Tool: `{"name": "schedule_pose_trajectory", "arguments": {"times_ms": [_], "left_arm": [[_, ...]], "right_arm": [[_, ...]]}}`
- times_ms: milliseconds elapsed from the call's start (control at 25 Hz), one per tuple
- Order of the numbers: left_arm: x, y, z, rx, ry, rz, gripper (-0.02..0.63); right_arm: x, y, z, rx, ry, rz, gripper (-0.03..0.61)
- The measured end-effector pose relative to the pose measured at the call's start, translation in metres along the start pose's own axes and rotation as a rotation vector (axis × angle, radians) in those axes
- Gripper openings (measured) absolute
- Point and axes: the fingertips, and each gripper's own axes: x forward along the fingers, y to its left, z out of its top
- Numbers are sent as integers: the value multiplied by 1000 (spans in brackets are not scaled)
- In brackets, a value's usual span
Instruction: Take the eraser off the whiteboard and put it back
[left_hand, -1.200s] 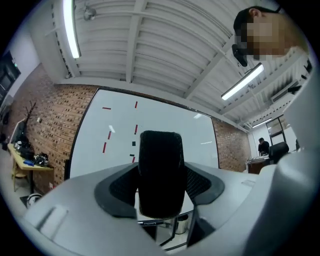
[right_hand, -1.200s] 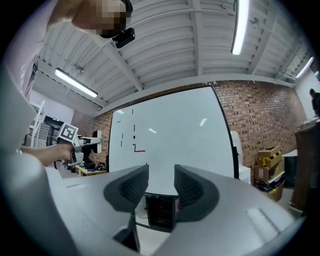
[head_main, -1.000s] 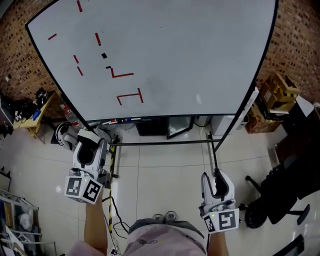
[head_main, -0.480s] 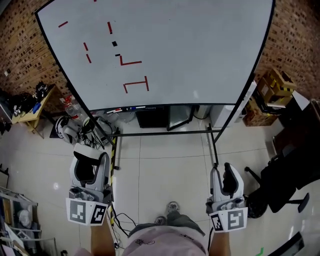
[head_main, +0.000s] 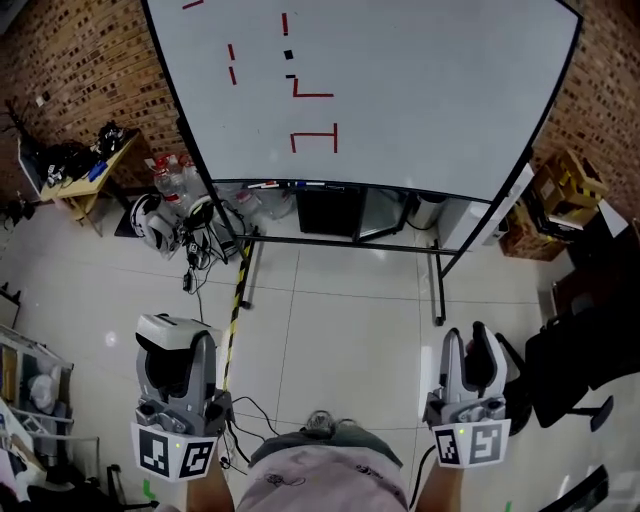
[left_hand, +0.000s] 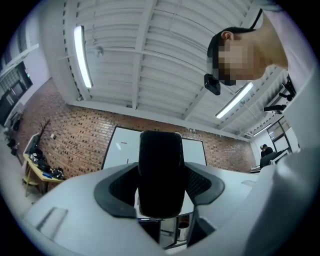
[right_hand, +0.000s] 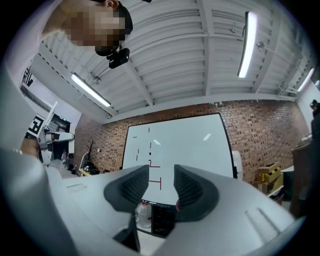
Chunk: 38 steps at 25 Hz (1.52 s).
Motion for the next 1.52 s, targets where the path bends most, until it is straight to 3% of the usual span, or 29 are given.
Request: {"name": "schedule_pose_trajectory", "arguments": {"times_ms": [320,640,840,1160,1520], "left_arm": [[-70,-51,42,-43,-39,38,272],[-121,-101,47,-89,-10,1,272],[-142,-108,61,-97,-27,-57,272],[-201,-99,70,-156,-17,-122,272],[-243,-83,89,-107,8,-45,272]], "right_arm": [[-55,5,29,74,-54,71,147],[-127,0,43,84,-49,59,146],[-164,20,67,85,-92,35,146],[-217,71,74,35,-69,2,146],[-226,114,104,-12,-91,78,147]]}}
